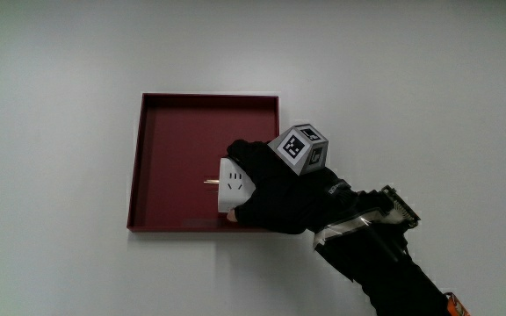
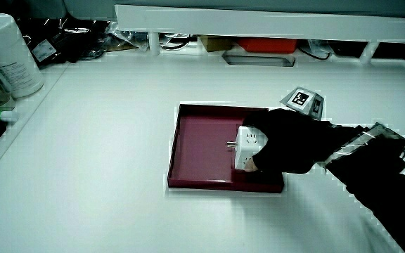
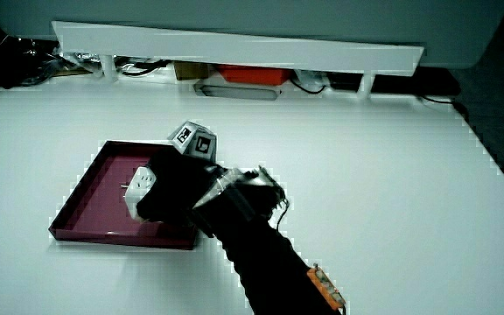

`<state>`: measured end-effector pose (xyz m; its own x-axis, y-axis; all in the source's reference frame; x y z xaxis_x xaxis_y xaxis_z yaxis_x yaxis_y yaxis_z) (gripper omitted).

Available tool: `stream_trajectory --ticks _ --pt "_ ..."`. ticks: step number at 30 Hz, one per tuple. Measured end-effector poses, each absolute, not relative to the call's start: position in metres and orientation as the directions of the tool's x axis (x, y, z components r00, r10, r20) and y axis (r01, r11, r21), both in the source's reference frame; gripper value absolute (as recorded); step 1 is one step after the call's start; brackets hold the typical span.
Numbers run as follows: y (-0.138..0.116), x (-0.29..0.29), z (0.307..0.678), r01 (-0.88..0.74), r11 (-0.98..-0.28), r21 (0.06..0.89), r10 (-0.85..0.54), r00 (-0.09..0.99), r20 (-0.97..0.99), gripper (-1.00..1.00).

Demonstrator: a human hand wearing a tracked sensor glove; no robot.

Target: Pick socket

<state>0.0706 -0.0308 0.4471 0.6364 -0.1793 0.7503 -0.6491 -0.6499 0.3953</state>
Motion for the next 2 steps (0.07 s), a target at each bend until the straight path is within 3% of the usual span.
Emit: stream_trajectory --ticks 1,2 --pt "-0.0307 0.0726 0.4429 -0.683 -0.608 0.404 -0.141 0.594 0.792 1.0" --pt "-0.0301 0.0758 0.4392 -0.686 -0.611 0.396 -0.148 0.59 0.794 1.0"
